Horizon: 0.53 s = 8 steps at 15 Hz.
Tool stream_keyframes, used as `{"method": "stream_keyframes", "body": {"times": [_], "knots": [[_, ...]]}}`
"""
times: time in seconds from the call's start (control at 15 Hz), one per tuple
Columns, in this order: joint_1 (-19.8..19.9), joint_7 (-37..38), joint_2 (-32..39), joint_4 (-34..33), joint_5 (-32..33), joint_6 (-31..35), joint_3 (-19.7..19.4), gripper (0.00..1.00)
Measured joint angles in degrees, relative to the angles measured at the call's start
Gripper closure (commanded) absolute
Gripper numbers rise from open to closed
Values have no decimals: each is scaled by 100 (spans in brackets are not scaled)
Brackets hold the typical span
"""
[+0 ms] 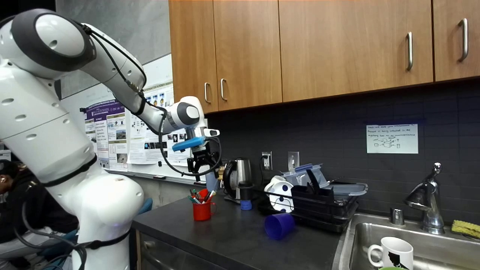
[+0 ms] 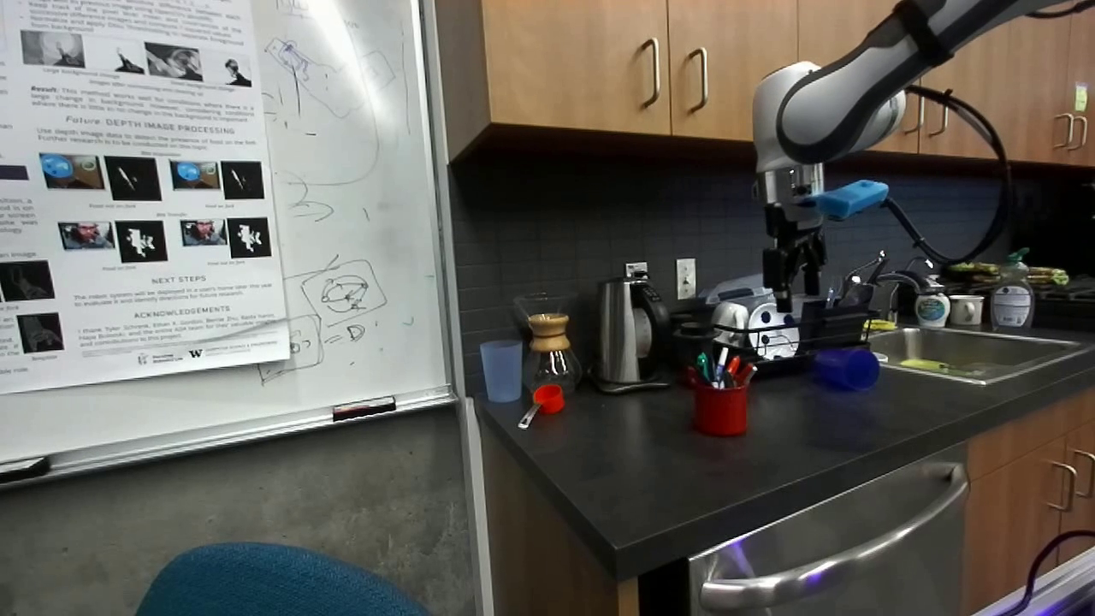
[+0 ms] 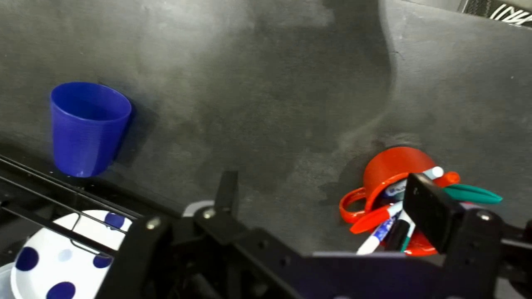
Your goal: Take the red marker out of the red mug.
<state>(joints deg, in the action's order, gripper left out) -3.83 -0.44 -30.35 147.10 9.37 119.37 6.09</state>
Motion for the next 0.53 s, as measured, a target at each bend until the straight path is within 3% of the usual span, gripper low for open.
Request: {"method": "stream_keyframes", "body": {"times": [0.53], "knots": [[-850,-484,4,57,-818,281,117,0]]}}
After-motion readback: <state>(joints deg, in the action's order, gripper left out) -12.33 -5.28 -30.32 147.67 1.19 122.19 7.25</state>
